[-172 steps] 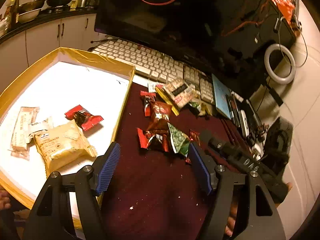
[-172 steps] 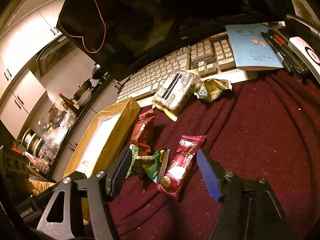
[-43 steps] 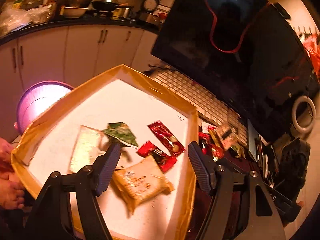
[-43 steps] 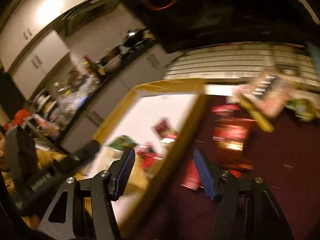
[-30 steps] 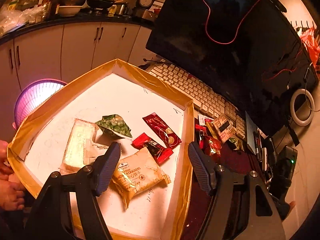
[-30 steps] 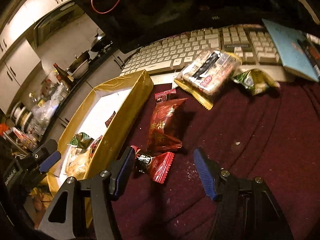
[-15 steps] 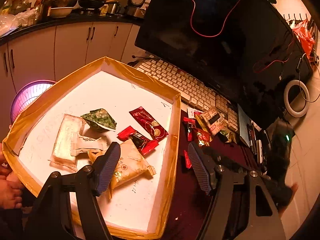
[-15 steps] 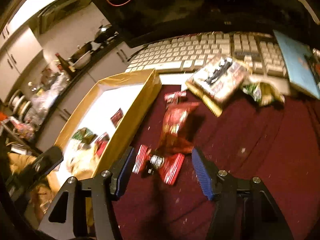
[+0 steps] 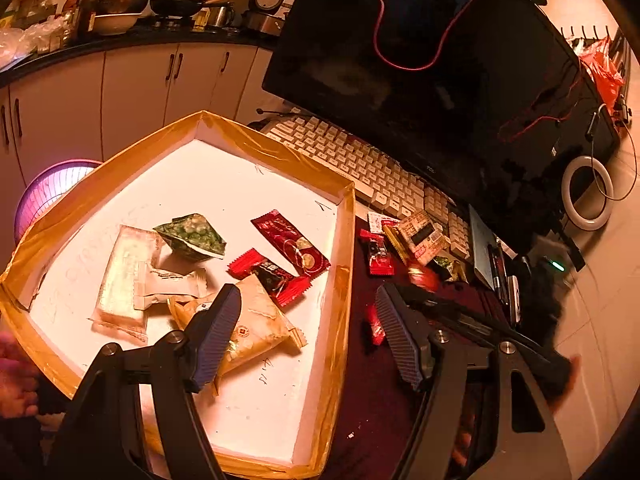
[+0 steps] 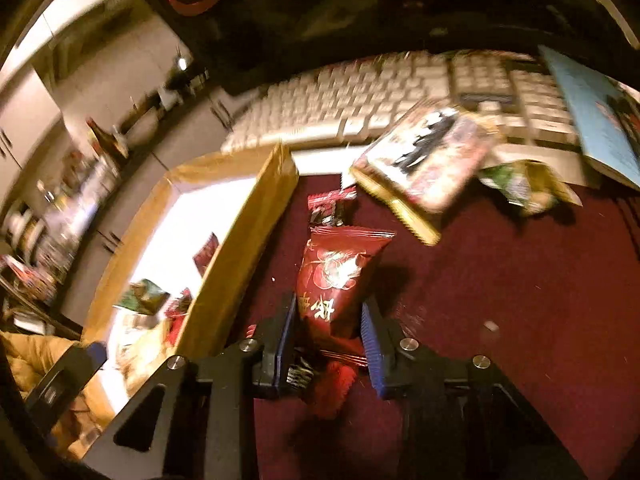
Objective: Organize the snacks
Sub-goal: 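Move both tools back over the snack pile, then grasp the red snack bag with the right gripper while the left grasps a red candy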
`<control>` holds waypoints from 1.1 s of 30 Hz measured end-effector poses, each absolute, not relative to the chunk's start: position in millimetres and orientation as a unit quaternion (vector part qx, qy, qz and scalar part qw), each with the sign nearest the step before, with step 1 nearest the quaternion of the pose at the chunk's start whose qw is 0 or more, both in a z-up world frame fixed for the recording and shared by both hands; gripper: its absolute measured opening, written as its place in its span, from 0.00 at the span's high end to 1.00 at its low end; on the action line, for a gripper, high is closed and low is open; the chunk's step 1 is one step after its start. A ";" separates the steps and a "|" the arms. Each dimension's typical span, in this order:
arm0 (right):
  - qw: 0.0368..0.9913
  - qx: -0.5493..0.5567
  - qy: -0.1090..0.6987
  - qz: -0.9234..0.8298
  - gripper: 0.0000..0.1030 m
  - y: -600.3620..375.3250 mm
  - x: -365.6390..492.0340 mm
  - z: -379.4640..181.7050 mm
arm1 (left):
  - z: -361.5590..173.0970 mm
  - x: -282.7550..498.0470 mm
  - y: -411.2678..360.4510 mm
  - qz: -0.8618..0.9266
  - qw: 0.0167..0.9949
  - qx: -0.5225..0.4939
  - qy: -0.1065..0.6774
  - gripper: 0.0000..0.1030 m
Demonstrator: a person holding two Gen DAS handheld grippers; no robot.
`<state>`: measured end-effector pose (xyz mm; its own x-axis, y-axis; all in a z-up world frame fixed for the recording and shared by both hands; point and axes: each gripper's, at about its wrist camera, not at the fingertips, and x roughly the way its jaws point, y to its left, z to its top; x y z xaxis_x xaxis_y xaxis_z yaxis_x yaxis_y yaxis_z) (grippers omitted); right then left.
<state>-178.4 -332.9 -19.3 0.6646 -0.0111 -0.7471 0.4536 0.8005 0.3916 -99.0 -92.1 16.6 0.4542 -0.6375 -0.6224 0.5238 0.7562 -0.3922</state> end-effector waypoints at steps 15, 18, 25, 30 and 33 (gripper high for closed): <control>0.880 0.370 0.264 -0.139 0.69 -379.0 -281.8 -14.8 | 36.9 -175.5 -188.5 -0.371 0.844 0.120 0.368 0.32; 0.880 0.378 0.254 -0.138 0.69 -382.6 -286.9 -12.9 | 35.4 -170.2 -190.5 -0.365 0.839 0.128 0.383 0.32; 0.873 0.409 0.236 -0.123 0.69 -393.1 -292.2 -17.1 | 8.2 -146.7 -242.0 -0.427 0.748 0.247 0.445 0.33; 0.874 0.403 0.244 -0.117 0.69 -390.6 -288.6 -17.7 | -21.9 -131.8 -272.5 -0.406 0.740 0.296 0.447 0.36; 0.878 0.393 0.248 -0.115 0.69 -386.5 -286.4 -16.5 | -30.1 -130.8 -267.1 -0.413 0.730 0.287 0.462 0.48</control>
